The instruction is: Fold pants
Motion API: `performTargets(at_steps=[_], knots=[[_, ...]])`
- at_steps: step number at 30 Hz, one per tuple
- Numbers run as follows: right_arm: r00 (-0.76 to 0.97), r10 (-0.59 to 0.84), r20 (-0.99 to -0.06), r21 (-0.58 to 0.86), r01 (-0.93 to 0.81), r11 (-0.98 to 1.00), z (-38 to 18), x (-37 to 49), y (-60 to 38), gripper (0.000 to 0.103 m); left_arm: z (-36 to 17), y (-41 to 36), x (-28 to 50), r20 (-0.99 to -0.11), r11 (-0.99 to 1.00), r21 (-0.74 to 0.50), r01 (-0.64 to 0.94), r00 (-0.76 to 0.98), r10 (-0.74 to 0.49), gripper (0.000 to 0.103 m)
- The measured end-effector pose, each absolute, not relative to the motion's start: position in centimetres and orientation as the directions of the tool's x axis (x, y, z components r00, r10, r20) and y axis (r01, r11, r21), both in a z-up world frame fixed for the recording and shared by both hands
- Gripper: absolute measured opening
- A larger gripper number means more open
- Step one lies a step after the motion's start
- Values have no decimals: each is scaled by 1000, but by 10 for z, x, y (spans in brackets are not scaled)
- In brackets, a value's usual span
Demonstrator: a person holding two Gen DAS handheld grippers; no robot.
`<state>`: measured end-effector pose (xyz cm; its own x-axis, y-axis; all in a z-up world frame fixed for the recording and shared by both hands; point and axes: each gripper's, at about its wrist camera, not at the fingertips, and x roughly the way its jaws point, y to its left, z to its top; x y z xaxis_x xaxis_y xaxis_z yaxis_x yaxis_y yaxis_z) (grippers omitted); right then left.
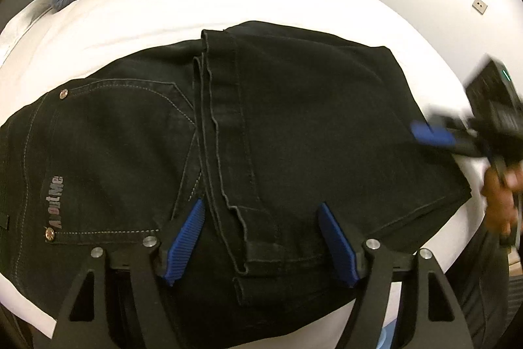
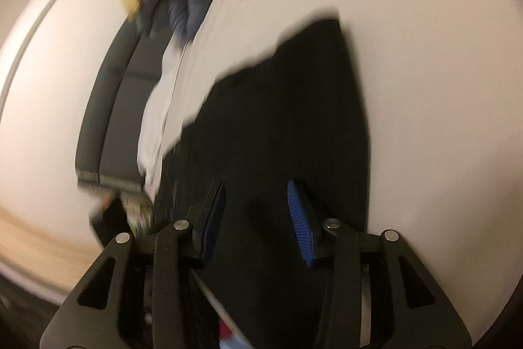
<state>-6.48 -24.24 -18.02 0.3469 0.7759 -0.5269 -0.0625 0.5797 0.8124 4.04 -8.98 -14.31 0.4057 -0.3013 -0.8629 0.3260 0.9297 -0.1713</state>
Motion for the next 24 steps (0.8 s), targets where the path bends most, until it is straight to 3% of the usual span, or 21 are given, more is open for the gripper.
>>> performTargets(at_steps=[5, 9, 11, 18, 24], knots=[[355, 800, -483, 835, -87, 543, -169, -146, -220, 39, -142, -79, 37, -855, 927, -206, 315, 403, -327, 74], [296, 755, -584, 777, -62, 626, -161, -185, -205, 39, -143, -72, 31, -846, 926, -216, 309, 415, -336, 74], [330, 746, -578, 769, -85, 634, -140, -197, -201, 40, -143, -70, 30, -839, 925, -224, 307, 421, -343, 74], [420, 781, -463, 789, -205, 579, -74, -129, -168, 40, -122, -42, 11, -816, 916, -293, 275, 427, -389, 74], [334, 810, -482, 820, -154, 552, -109, -44, -106, 50, -99, 23, -17, -760, 923, -370, 108, 535, -367, 80]])
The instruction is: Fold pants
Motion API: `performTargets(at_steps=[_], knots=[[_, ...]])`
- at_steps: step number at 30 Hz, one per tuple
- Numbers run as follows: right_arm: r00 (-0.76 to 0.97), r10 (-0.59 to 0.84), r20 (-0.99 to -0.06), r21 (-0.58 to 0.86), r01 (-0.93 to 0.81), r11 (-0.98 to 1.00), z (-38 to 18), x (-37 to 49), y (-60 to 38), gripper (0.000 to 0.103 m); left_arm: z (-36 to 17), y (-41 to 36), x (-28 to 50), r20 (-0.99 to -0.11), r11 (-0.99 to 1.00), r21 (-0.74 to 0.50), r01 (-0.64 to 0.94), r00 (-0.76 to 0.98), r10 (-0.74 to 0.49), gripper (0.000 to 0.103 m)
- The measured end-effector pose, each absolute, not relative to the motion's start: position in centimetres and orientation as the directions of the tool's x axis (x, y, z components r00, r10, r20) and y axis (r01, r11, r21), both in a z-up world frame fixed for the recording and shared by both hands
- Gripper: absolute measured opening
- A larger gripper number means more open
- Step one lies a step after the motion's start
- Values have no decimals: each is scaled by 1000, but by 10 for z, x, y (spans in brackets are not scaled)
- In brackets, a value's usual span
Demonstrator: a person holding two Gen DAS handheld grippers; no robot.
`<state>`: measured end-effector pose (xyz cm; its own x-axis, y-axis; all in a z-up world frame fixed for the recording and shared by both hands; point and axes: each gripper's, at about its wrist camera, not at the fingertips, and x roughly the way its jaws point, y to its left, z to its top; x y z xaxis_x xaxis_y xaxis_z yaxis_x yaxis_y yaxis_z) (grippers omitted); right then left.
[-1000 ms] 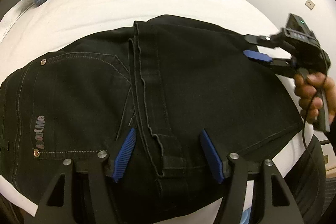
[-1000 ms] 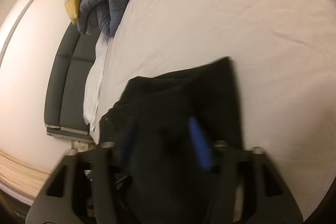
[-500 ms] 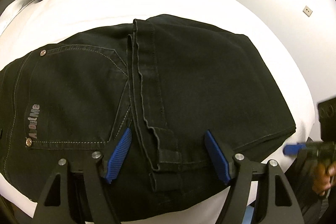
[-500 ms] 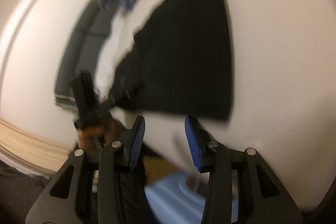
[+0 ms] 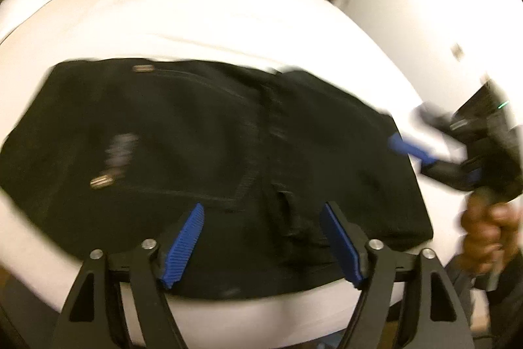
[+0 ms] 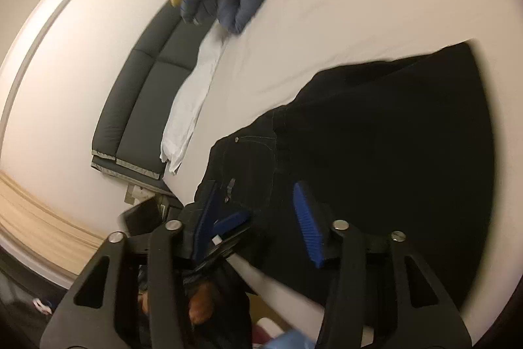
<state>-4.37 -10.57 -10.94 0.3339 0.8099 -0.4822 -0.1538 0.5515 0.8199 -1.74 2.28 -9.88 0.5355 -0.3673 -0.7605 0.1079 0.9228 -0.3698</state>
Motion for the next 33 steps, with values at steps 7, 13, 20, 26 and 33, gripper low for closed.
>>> performTargets(at_steps=[7, 13, 20, 26, 33], knots=[[319, 754, -575, 784, -49, 619, -145, -39, -91, 48, -95, 150, -43, -721, 859, -485, -163, 631, -287, 82], [344, 859, -379, 898, -86, 431, -119, -41, -82, 49, -116, 235, -59, -683, 672, -630, -390, 690, -240, 92], [286, 859, -425, 891, -36, 453, -131, -26, -55, 49, -141, 244, -52, -641, 563, -722, -403, 696, -324, 96], [284, 857, -431, 893, -6, 451, -138, -14, -49, 49, -150, 226, -23, -606, 504, -772, -387, 688, -399, 92], [253, 809, -531, 841, 41, 540, -149, 7, -30, 49, -171, 239, -13, -568, 400, -818, -413, 687, -453, 26]])
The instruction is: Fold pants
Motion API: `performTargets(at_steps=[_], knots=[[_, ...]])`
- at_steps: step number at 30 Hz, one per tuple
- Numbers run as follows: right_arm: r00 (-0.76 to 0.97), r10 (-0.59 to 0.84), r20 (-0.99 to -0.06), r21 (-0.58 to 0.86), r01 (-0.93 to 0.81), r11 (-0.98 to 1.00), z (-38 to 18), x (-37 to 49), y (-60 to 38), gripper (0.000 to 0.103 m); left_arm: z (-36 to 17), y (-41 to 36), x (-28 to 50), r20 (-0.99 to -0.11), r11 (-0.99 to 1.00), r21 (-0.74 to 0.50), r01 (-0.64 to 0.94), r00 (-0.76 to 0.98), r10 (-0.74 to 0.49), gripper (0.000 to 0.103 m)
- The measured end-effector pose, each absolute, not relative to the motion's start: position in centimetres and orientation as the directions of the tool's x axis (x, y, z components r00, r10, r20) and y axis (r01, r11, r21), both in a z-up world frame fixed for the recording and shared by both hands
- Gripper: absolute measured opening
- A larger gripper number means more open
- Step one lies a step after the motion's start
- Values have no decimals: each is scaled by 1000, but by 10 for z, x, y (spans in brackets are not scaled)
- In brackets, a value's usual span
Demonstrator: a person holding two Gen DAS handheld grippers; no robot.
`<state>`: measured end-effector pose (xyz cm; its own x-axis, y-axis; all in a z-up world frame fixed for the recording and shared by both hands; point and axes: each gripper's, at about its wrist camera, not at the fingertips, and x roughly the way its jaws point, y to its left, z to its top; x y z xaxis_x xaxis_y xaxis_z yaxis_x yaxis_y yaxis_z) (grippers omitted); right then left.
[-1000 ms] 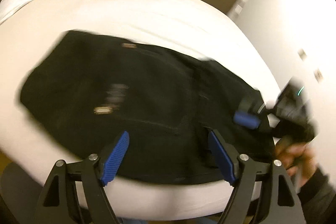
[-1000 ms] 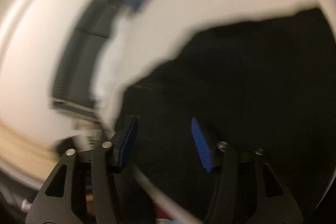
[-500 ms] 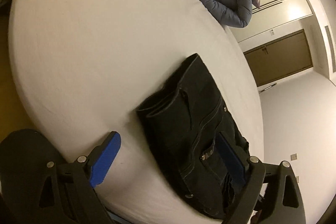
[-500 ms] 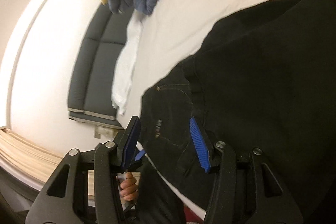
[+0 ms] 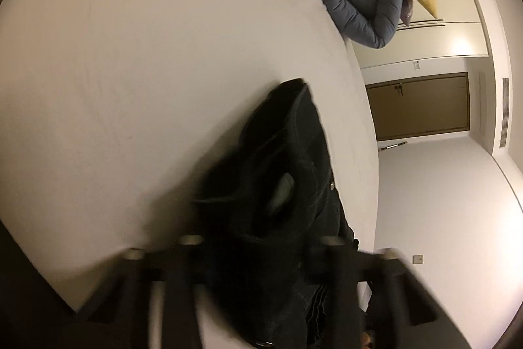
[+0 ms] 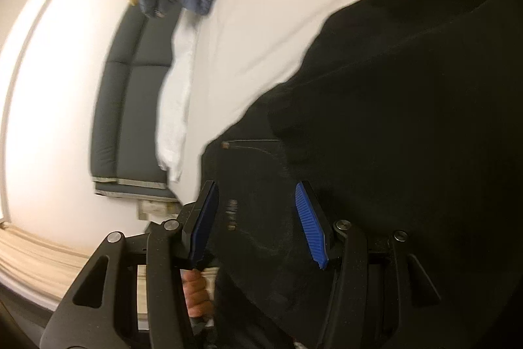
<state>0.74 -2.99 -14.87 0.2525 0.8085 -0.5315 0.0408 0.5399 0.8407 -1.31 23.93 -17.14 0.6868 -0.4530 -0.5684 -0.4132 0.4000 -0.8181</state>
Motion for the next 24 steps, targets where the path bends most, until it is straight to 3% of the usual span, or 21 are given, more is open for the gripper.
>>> performTargets(at_steps=[3, 13, 15, 17, 19, 21, 24], knots=[[201, 754, -626, 775, 52, 630, -160, 12, -18, 47, -165, 237, -12, -572, 425, -812, -401, 693, -438, 20], [277, 730, -625, 766, 37, 642, -166, 5, -14, 46, -80, 182, 5, -573, 666, -710, -227, 736, -360, 18], [278, 742, -610, 785, 86, 614, -157, 3, -24, 48, -61, 164, 9, -570, 709, -681, -181, 740, -358, 18], [349, 767, -539, 834, 89, 545, -138, -2, -42, 49, -40, 138, 12, -570, 771, -626, -113, 742, -354, 18], [401, 783, -476, 863, 42, 504, -112, -9, -63, 53, -19, 95, 18, -581, 847, -532, -19, 736, -348, 18], [418, 801, -429, 884, 12, 467, -95, -14, -83, 65, -10, 47, 22, -599, 893, -442, 80, 716, -360, 18], [423, 810, -405, 891, -18, 454, -83, -22, -114, 66, -18, -38, 18, -640, 933, -268, 239, 680, -358, 18]])
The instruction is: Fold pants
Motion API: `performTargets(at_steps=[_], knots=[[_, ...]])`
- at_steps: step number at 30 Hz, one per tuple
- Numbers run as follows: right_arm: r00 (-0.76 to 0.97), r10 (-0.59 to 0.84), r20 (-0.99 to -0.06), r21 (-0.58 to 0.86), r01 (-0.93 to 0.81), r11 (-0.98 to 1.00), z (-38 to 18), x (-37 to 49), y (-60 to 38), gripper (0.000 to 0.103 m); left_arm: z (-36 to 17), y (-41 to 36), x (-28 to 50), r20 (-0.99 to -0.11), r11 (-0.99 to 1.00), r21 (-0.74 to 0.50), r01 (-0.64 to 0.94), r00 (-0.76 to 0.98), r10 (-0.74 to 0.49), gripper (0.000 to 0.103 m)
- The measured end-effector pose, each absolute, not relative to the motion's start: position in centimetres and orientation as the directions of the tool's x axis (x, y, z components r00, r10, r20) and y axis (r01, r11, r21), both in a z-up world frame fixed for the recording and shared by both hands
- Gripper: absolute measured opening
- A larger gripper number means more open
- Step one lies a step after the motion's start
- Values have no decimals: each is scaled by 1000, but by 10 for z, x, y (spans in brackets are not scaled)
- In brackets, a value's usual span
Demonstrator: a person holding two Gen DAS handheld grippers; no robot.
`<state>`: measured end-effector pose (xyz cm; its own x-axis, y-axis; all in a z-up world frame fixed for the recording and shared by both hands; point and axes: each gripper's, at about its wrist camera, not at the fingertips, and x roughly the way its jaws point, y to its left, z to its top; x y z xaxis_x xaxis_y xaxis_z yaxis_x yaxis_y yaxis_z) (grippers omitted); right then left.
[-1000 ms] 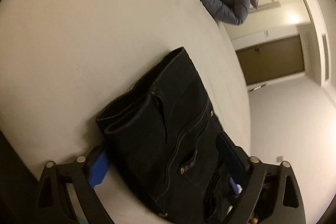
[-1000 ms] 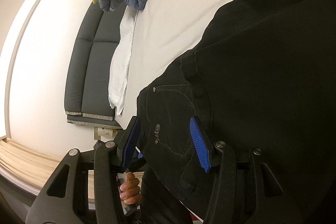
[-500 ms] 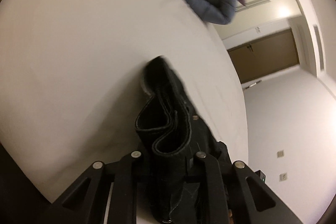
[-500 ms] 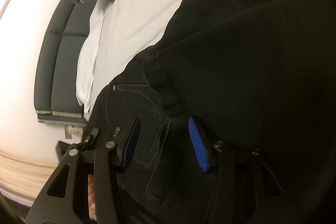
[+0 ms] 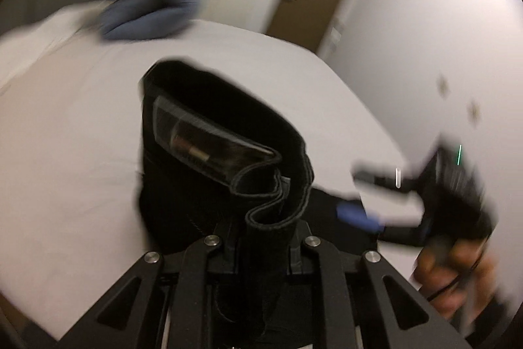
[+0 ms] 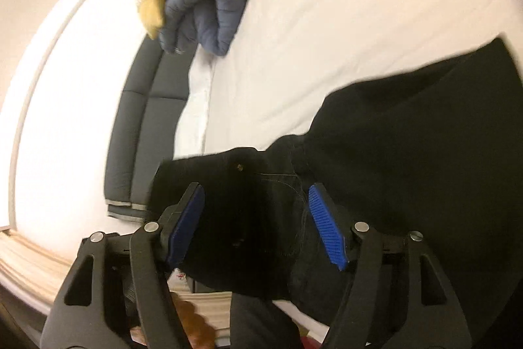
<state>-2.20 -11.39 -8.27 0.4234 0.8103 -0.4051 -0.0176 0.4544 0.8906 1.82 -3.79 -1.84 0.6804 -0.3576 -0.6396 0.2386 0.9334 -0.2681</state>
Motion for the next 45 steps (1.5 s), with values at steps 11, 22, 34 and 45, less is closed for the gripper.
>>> performTargets(at_steps=[11, 22, 34, 45], knots=[[328, 796, -508, 832, -50, 552, -95, -37, -147, 70, -73, -159, -13, -756, 893, 17, 450, 591, -283, 18], [310, 633, -710, 633, -114, 766, -98, -31, -141, 20, -81, -182, -30, -751, 849, 165, 502, 622, -221, 18], [408, 595, -693, 628, -64, 776, -95, -44, -215, 14, -82, -232, -21, -757, 785, 190, 590, 597, -265, 18], [454, 649, -610, 737, 25, 675, -160, -56, -248, 19, -117, -213, -3, -802, 790, 63, 610, 502, -324, 39]])
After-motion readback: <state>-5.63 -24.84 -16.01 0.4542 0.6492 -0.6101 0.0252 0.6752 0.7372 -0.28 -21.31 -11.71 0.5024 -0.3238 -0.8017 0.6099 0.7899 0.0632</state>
